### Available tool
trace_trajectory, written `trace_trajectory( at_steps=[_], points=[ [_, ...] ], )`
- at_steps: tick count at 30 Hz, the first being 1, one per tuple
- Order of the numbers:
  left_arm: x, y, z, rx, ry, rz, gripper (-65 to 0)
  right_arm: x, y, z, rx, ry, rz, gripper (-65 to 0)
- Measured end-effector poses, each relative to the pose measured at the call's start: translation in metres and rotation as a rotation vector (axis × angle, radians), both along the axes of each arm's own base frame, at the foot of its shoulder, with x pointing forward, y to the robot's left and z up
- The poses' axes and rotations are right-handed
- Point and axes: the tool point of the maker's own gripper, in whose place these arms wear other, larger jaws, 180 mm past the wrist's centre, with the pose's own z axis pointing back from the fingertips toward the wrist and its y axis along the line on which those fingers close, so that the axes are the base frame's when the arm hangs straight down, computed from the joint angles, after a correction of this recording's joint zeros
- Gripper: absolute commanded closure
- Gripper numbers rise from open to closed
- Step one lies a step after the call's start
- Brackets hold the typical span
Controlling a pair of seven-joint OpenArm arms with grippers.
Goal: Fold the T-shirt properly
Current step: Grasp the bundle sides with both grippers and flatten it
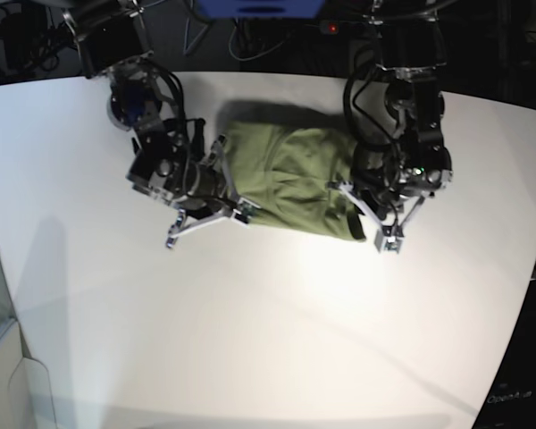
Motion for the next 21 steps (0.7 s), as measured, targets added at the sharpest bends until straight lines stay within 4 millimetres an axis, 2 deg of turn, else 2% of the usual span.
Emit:
trace_trajectory(
  at_steps=[2, 7, 9, 12, 14, 19, 21],
  points=[
    [0.000, 0.003, 0.005, 0.010, -0.006, 0.001, -0.9, 0.003, -0.002, 0.010, -0.013, -0.024, -0.006, -0.1],
    [-0.024, 0.022, 0.015, 0.088, 0.060, -0.006, -0.9, 0.007, -0.011, 0.021, -0.044, -0.055, -0.013, -0.1],
    [-0.018, 0.027, 0.031, 0.110, 0.021, 0.005, -0.9, 0.006, -0.009, 0.020, -0.035, -0.053, -0.010, -0.1],
    [-0.002, 0.034, 0.067, 0.112, -0.082, 0.031, -0.9, -0.001, -0.010, 0.015, -0.034, -0.035, -0.012, -0.1],
    [-0.001, 0.042, 0.079, 0.136, -0.103, 0.052, -0.9, -0.008, -0.010, 0.009, -0.037, -0.016, -0.012, -0.1],
    [-0.019, 0.045, 0.089, 0.170, -0.024, 0.043, -0.9, -0.007, -0.010, 0.010, -0.037, -0.019, -0.012, -0.1],
    [-0.034, 0.044, 0.085, 0.191, 0.042, 0.019, -0.9, -0.007, -0.014, 0.010, -0.033, -0.017, -0.025, -0.1]
  ],
)
